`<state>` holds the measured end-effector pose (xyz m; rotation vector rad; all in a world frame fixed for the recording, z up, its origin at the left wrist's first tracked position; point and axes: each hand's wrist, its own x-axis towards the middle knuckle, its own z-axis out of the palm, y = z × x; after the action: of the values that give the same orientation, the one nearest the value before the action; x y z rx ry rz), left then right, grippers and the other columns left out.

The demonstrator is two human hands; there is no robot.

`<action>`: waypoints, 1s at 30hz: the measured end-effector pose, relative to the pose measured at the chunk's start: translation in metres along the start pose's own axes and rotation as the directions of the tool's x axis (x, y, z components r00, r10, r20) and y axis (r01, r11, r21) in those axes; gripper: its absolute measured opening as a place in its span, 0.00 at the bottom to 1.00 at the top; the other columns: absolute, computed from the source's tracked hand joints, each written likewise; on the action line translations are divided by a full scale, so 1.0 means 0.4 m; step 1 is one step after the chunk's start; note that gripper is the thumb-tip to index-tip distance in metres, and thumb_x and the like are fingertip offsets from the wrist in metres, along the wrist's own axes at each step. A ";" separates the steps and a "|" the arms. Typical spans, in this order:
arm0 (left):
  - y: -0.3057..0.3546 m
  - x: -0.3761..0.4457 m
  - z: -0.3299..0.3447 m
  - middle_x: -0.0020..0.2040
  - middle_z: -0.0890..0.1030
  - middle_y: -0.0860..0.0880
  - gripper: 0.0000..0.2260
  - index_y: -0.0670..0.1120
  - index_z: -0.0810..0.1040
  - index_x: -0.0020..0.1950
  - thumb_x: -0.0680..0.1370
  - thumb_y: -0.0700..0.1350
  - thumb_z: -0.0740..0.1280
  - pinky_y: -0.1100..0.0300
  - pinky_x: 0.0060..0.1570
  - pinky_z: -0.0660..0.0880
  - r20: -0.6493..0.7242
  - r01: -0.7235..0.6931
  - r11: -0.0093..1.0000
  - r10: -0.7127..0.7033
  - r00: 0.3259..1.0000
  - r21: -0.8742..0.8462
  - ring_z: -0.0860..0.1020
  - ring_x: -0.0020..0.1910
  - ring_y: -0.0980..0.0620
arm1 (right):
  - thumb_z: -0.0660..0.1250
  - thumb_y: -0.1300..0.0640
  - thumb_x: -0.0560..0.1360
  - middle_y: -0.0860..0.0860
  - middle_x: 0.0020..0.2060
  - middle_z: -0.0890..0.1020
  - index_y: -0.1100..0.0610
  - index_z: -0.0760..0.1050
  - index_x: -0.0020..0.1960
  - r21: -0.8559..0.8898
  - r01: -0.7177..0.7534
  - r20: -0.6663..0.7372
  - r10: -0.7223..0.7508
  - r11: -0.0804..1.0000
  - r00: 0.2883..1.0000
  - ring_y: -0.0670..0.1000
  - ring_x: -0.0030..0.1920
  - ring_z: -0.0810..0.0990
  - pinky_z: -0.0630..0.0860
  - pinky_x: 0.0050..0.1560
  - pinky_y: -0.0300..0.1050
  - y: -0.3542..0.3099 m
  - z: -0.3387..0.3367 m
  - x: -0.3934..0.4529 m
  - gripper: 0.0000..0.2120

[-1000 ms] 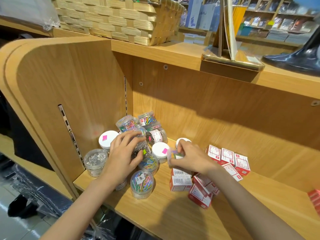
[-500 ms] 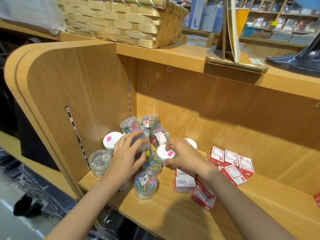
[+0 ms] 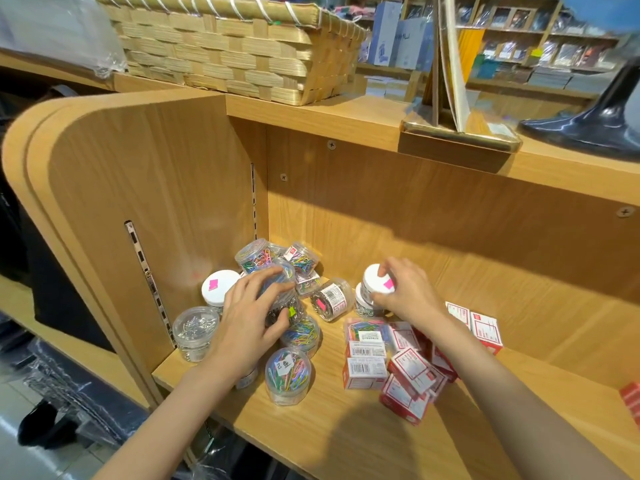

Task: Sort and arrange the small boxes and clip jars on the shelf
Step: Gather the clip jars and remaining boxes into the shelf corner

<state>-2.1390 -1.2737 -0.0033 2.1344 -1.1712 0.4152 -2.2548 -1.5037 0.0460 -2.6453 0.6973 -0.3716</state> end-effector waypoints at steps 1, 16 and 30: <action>-0.001 0.000 0.000 0.65 0.70 0.53 0.16 0.53 0.74 0.59 0.73 0.53 0.58 0.54 0.61 0.61 0.003 -0.001 1.000 0.001 1.000 -0.005 0.65 0.63 0.52 | 0.71 0.55 0.69 0.51 0.51 0.71 0.55 0.70 0.52 -0.044 0.008 0.005 -0.008 0.999 1.000 0.54 0.56 0.69 0.64 0.48 0.43 0.014 0.015 -0.008 0.15; -0.005 -0.007 -0.007 0.66 0.69 0.54 0.16 0.54 0.73 0.61 0.74 0.52 0.59 0.52 0.62 0.64 0.020 0.000 1.000 0.000 1.000 -0.026 0.66 0.64 0.52 | 0.62 0.39 0.73 0.53 0.57 0.76 0.55 0.67 0.62 -0.365 0.211 0.027 -0.216 0.907 0.976 0.55 0.59 0.67 0.60 0.57 0.50 -0.123 0.134 0.027 0.25; -0.008 -0.021 -0.018 0.70 0.62 0.50 0.21 0.54 0.68 0.65 0.72 0.51 0.64 0.60 0.64 0.62 -0.016 0.015 0.991 -0.017 1.000 -0.132 0.64 0.67 0.52 | 0.68 0.58 0.73 0.49 0.58 0.69 0.52 0.67 0.66 0.110 0.397 0.174 -0.410 0.911 0.895 0.47 0.58 0.68 0.69 0.61 0.46 -0.107 0.060 0.042 0.23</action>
<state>-2.1406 -1.2620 -0.0040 2.0216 -1.1394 0.3390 -2.2146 -1.4708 0.0451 -2.6983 0.0639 -0.2365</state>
